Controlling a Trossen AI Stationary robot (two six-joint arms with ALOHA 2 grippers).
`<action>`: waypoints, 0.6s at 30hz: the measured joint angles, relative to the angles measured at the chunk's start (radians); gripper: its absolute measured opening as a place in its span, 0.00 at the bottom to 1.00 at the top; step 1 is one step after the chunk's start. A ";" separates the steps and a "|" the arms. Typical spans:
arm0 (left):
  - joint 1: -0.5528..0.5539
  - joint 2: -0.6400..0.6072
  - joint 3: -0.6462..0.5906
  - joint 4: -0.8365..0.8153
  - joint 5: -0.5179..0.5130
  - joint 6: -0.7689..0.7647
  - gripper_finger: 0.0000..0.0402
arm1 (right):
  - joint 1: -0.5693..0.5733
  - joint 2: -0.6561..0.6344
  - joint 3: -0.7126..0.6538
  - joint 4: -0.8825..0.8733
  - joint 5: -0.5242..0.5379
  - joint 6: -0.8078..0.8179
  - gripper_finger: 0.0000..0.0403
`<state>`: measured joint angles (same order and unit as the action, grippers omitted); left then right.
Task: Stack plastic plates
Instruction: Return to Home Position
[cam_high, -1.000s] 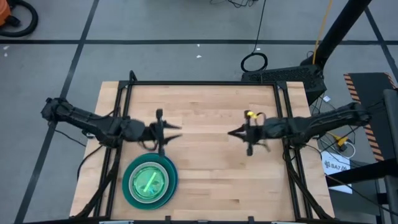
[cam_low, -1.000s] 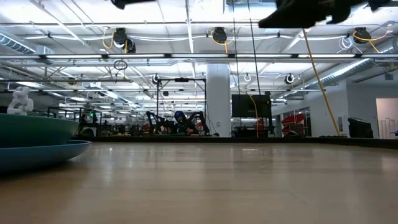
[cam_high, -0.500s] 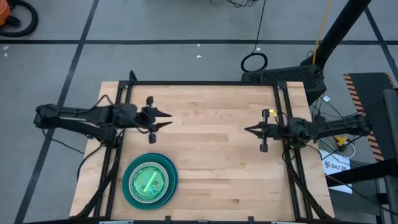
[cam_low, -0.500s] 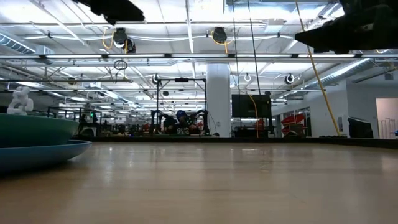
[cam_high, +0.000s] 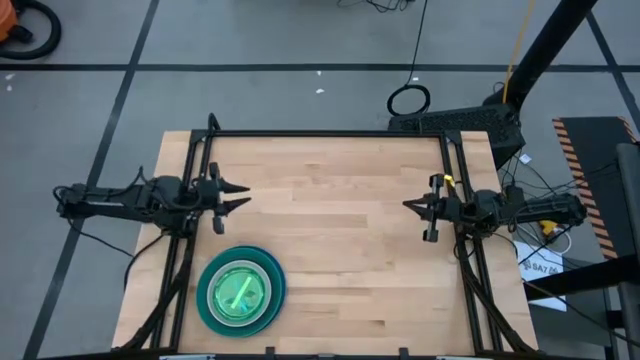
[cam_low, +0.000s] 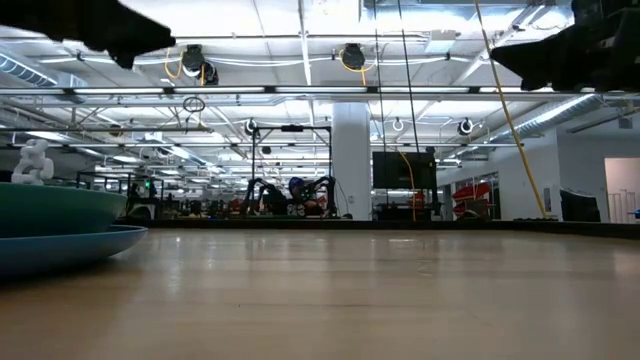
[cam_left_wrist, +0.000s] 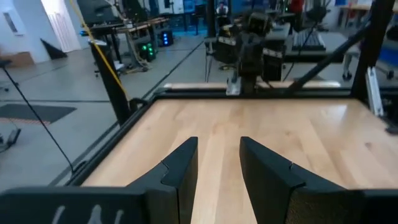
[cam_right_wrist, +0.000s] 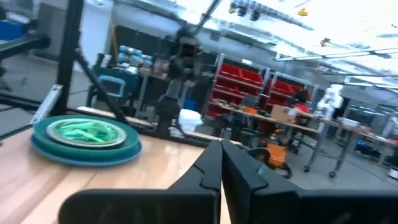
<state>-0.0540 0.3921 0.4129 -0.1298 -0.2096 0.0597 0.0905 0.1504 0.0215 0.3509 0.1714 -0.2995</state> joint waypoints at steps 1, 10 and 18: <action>0.004 -0.019 -0.022 0.002 0.000 0.010 0.31 | -0.003 -0.012 -0.001 -0.019 0.011 0.001 0.00; 0.047 -0.189 -0.079 -0.119 0.000 0.038 0.31 | -0.013 -0.089 -0.003 -0.047 -0.018 -0.011 0.00; 0.048 -0.389 -0.118 -0.137 0.037 -0.046 0.31 | -0.013 -0.149 -0.004 -0.116 -0.017 0.028 0.00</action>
<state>-0.0064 0.0034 0.2945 -0.2664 -0.1723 0.0139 0.0780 0.0012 0.0174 0.2345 0.1543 -0.2711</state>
